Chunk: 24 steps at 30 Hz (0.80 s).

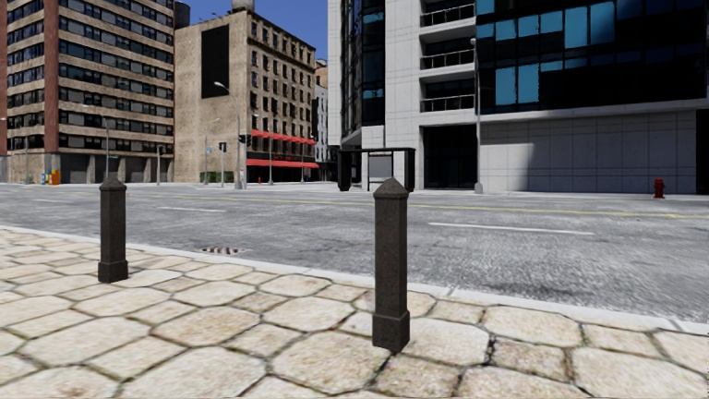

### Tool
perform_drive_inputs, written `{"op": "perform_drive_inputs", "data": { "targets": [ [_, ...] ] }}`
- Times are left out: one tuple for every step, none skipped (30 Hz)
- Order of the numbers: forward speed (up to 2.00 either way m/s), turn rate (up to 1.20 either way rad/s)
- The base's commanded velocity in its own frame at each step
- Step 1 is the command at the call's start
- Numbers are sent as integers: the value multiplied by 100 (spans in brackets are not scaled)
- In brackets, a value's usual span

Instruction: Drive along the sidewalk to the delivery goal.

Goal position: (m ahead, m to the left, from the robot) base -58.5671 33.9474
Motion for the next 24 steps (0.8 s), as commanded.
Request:
{"op": "perform_drive_inputs", "data": {
  "targets": [
    [55,45],
    [55,45],
    [55,45],
    [55,45],
    [55,45],
    [55,45],
    [55,45],
    [55,45],
    [55,45],
    [55,45],
    [55,45],
    [56,45],
    [56,45],
    [56,45],
    [56,45],
    [56,45],
    [56,45],
    [56,45],
    [56,45],
    [56,45],
    [56,45],
    [56,45],
    [56,45],
    [56,45]
  ]
}}
